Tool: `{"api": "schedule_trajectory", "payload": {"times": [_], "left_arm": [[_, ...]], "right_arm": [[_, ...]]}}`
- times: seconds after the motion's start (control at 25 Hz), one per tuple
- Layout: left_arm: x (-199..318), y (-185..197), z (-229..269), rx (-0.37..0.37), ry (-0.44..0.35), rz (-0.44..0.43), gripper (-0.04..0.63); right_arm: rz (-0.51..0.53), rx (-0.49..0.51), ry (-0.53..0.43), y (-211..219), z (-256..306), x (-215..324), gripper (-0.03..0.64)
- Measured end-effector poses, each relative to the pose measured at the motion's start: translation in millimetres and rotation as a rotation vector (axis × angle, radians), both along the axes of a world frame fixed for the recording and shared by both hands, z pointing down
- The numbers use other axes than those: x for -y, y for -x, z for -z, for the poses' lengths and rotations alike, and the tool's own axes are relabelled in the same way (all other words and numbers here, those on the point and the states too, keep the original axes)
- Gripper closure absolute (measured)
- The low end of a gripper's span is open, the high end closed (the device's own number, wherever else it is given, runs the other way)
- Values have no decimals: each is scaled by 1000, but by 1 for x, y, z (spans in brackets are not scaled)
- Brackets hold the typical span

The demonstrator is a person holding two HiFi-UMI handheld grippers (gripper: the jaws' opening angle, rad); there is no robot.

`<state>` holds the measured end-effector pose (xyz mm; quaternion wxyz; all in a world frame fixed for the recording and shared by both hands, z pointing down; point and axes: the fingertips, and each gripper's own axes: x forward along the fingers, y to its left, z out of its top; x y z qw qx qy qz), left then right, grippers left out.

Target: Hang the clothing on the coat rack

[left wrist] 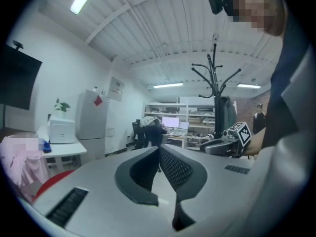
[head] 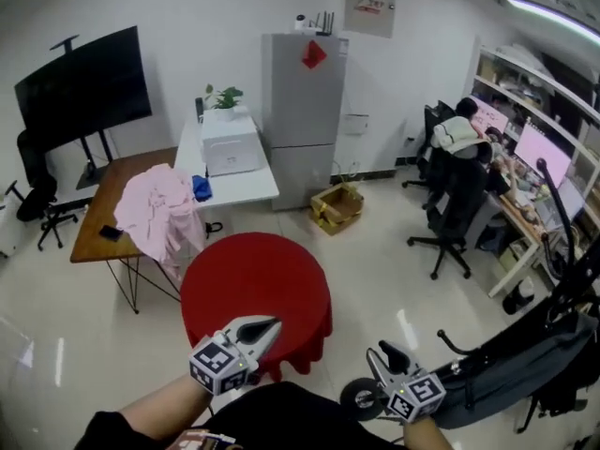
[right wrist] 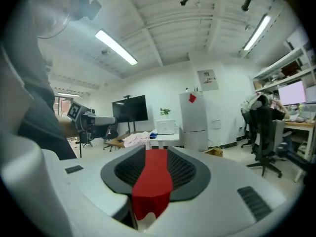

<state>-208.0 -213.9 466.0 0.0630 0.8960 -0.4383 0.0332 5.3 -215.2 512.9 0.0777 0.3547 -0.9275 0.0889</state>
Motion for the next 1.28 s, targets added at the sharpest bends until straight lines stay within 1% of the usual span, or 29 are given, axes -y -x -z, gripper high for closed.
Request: {"api": "schedule_trajectory", "payload": {"times": [0.08,0.16,0.24,0.32,0.4,0.48,0.56,0.64,0.72,0.76,0.84,0.96,1.04,1.16,1.28], "left_arm": [[-2,33,-8,-29,37,95,595],[-1,68,-16,-49,52,173,595],[1,100,-28,-48,53,209,595],[1,128,-37,-44,68,217,595],[4,151,-48,-31,71,203,595],[9,172,-53,-15,71,181,595],[13,191,-55,-3,77,146,595],[13,207,-61,10,96,103,595],[10,217,-71,24,135,78,595],[8,221,-77,25,154,73,595],[9,230,-86,6,180,86,595],[19,238,-89,-72,205,147,595],[20,234,-90,-118,221,168,595],[15,222,-98,-102,219,150,595],[9,209,-99,-106,227,136,595]], "right_arm": [[75,8,33,29,-10,19,491],[136,10,55,61,-14,40,505],[168,4,61,96,-17,55,527],[188,-7,64,131,-23,60,550],[190,-3,68,162,-27,63,574],[165,41,88,188,-29,69,614],[135,97,122,213,-31,72,614],[103,128,158,234,-34,75,614],[65,160,201,249,-38,80,614],[54,153,212,255,-41,80,614],[68,86,204,267,-46,77,614],[119,5,185,278,-49,73,614],[134,-22,179,275,-53,71,614],[150,-46,162,271,-56,67,614],[168,-53,161,273,-59,62,614]]}}
